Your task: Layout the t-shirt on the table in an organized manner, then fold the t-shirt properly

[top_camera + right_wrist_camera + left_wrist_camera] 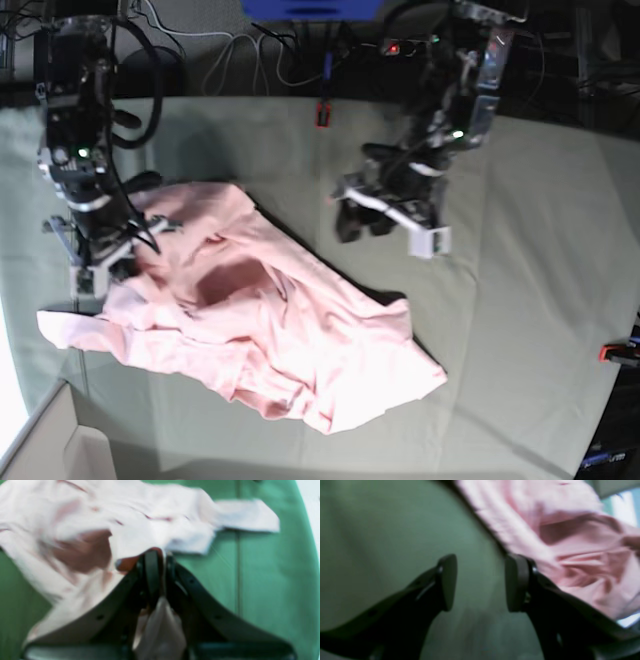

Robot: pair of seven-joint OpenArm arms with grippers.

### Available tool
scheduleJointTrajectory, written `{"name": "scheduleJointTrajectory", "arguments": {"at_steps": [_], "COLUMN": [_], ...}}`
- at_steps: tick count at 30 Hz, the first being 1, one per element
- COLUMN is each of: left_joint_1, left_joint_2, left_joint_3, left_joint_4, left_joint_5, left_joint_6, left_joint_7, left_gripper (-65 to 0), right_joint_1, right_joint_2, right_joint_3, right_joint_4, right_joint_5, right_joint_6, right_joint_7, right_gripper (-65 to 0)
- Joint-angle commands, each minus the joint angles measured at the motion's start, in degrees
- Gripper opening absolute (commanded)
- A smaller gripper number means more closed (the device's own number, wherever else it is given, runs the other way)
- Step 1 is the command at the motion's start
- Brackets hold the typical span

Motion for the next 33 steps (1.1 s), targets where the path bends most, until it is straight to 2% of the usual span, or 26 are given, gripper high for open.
{"name": "scheduleJointTrajectory", "arguments": {"at_steps": [1, 6, 16, 28, 29, 30, 31, 33], "left_joint_1": [-0.94, -4.63, -9.64, -18.17, -18.52, -18.61, -18.43, -18.17], "left_joint_2": [0.90, 4.59, 11.09, 11.87, 11.87, 11.87, 11.87, 11.87], "left_joint_3": [1.05, 4.83, 5.88, 5.88, 5.88, 5.88, 5.88, 5.71], "left_joint_4": [-0.54, -8.71, -17.86, -33.33, -33.68, -33.59, -32.80, -30.16], "left_joint_5": [-0.40, -0.66, -0.84, -0.84, -0.84, -0.84, -0.84, -0.84], "left_joint_6": [-0.42, -0.42, -0.51, -0.77, -0.86, -0.86, -0.86, -0.51], "left_joint_7": [-0.58, -0.67, -0.76, -0.84, -0.84, -0.84, -0.84, -0.49], "left_gripper": [-34.7, -34.6, -34.6, -35.9, -38.0, -42.8, -48.8, -64.6], "right_joint_1": [0.10, -1.92, -4.03, -6.93, -6.93, -6.93, -6.93, -6.93], "right_joint_2": [0.49, 0.49, 0.49, 0.49, 0.49, 0.49, 0.49, 0.75], "right_joint_3": [0.52, 0.61, 0.43, 0.43, 0.43, 0.61, 0.61, 0.61], "right_joint_4": [1.03, 1.29, 1.38, 3.40, 3.40, 3.40, 3.40, 3.40], "right_joint_5": [-0.21, -0.21, -0.21, -0.12, -0.12, -0.12, -0.12, -0.21], "right_joint_6": [-0.21, -0.21, -0.21, -0.21, -0.21, -0.21, -0.21, -0.21], "right_joint_7": [1.71, 1.80, 1.45, 1.80, 1.80, 1.80, 1.80, 1.80], "right_gripper": [-65.0, -65.0, -65.0, -65.0, -65.0, -65.0, -65.0, -65.0]}}
